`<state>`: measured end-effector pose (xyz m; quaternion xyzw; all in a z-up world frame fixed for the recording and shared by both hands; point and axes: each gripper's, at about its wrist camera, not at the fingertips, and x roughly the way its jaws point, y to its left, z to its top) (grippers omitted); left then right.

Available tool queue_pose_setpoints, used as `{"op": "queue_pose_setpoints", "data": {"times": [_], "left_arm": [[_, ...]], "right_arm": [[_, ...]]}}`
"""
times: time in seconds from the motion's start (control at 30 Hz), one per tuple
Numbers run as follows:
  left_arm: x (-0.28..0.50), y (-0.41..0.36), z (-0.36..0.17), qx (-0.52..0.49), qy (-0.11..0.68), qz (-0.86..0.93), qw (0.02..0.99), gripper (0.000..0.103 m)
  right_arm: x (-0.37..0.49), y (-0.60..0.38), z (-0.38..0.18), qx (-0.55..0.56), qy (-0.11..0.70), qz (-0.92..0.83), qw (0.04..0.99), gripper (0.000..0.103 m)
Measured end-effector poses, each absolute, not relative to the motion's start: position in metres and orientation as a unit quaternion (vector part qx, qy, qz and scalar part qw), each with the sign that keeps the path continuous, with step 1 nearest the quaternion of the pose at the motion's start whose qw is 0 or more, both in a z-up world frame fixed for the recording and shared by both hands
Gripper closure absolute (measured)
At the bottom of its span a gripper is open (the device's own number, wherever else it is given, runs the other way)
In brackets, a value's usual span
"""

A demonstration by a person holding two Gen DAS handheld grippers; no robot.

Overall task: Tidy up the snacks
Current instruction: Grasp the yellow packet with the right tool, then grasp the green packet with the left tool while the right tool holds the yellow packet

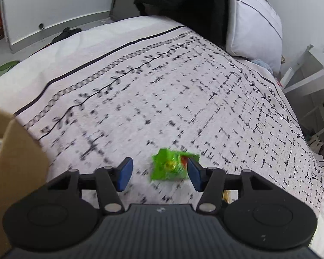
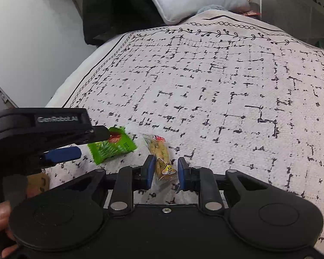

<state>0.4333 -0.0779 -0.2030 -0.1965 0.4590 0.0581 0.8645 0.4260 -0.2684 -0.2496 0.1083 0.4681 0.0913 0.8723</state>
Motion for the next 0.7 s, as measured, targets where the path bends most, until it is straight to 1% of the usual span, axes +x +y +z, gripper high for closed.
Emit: {"op": "queue_pose_setpoints", "data": {"times": [0.2,0.23,0.27,0.33,0.37,0.47,0.7], "left_arm": [[0.450,-0.090,-0.215,-0.182,0.471,0.036,0.862,0.051],[0.451,-0.092,-0.218,-0.184,0.474,0.034,0.861,0.053],[0.451,-0.093,-0.221,-0.186,0.478,0.034,0.858,0.057],[0.450,-0.093,-0.225,-0.188,0.479,0.037,0.856,0.061],[0.449,-0.093,-0.224,-0.186,0.476,0.039,0.859,0.066],[0.445,-0.093,-0.217,-0.178,0.472,0.043,0.862,0.070],[0.423,-0.079,-0.190,-0.177,0.452,0.052,0.873,0.071]], "right_arm": [[0.429,-0.267,-0.252,0.109,0.466,0.094,0.873,0.081],[0.429,-0.267,-0.251,0.110,0.465,0.093,0.874,0.081],[0.429,-0.267,-0.251,0.112,0.463,0.094,0.874,0.081],[0.430,-0.267,-0.250,0.114,0.461,0.097,0.875,0.081],[0.430,-0.266,-0.249,0.115,0.461,0.099,0.875,0.081],[0.428,-0.261,-0.245,0.115,0.456,0.111,0.876,0.081],[0.421,-0.243,-0.226,0.115,0.435,0.137,0.882,0.081]]}}
